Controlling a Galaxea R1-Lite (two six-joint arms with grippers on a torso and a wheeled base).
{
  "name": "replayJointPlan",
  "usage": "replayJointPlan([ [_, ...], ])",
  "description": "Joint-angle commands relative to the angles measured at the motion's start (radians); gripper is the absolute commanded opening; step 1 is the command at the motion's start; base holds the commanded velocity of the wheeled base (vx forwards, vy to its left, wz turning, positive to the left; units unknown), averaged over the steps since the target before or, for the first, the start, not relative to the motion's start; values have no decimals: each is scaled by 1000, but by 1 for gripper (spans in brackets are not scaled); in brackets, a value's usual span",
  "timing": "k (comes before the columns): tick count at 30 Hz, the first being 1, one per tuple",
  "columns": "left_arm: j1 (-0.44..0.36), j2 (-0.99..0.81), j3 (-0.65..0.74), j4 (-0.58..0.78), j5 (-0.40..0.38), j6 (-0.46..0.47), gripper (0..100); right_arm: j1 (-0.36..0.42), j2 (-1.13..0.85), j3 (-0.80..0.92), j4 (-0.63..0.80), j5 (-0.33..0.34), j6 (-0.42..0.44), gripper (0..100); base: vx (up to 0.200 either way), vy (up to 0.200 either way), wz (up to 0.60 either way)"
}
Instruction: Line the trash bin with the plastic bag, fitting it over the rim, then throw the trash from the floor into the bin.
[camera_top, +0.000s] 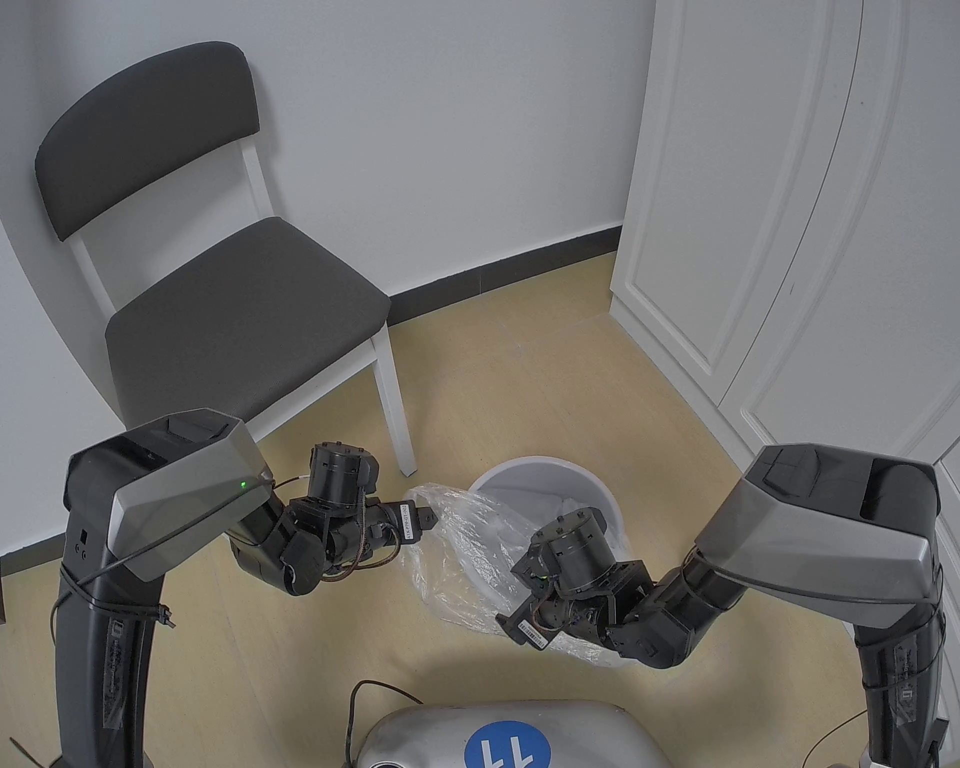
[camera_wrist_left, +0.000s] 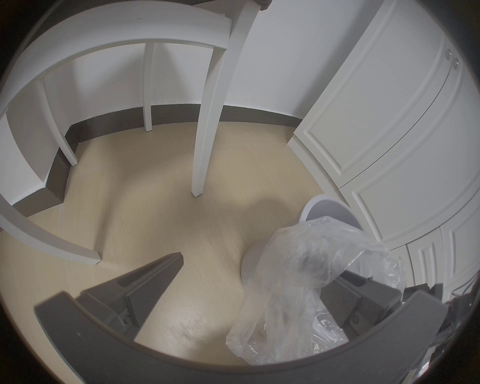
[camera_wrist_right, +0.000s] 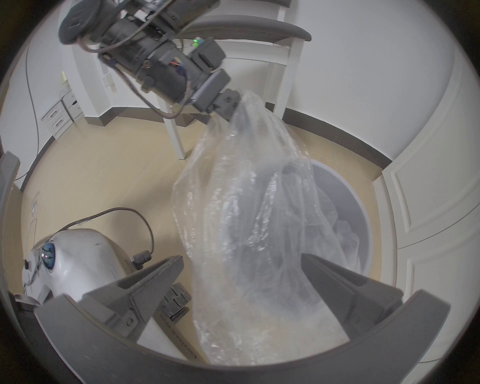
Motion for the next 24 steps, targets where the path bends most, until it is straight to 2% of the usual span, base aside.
replayJointPlan([
  [1,2,2,0,0,0,0,100,-22,11,-20,-4,1,-1,0,0,0,0],
  [12,5,5,0,0,0,0,100,-68,-26,-61,-4,0,-2,0,0,0,0],
  [20,14,10,-5,-7,0,0,100,-158,-37,-162,-2,1,-53,0,0,0,0],
  [24,15,28,0,-66,6,-1,100,-191,-18,-212,-2,0,-53,0,0,0,0],
])
